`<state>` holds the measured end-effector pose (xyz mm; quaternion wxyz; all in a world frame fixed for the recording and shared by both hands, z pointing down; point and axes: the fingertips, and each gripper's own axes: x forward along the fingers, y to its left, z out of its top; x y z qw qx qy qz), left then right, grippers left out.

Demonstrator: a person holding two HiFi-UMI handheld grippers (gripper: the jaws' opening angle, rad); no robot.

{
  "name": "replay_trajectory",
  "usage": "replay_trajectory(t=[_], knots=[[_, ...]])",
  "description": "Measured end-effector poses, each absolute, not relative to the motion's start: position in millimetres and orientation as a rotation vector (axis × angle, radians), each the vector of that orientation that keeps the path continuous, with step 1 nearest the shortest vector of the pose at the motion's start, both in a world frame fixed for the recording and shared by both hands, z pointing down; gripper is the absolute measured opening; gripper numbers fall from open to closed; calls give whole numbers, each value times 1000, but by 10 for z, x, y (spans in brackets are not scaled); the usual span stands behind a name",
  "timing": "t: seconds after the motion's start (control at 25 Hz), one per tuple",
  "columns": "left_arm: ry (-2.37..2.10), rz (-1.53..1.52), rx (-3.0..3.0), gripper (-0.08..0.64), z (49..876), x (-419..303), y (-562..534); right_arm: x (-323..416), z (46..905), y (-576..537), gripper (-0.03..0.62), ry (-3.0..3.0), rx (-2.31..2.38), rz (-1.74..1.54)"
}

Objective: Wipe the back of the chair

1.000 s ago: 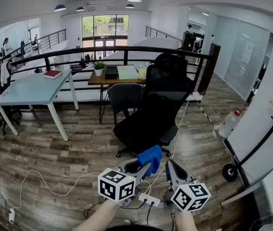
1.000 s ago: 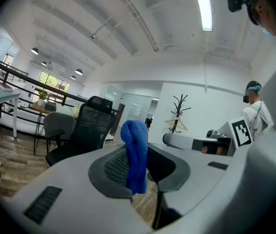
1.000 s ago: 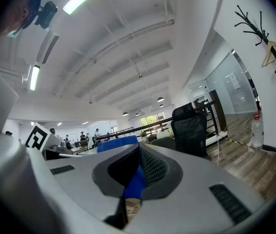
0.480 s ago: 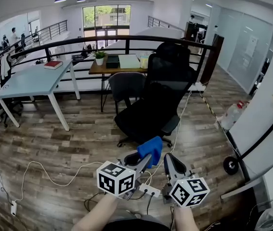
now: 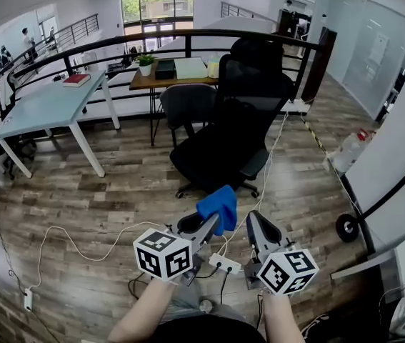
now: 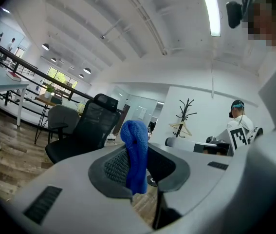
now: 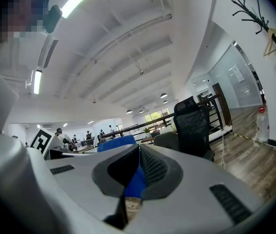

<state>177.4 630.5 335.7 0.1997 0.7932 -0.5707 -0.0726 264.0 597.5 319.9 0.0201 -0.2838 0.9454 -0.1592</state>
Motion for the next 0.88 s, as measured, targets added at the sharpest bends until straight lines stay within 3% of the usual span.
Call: replay_trajectory(t=[0.32,0.88], knots=[[-1604,-177,2197,95,3513,1389,5932,2397,3371,5555,31,2918,-936,-540],[-1560,-106,2270,95,3356,-213,4685,911,3189,4327,31,2862,-995,-520]])
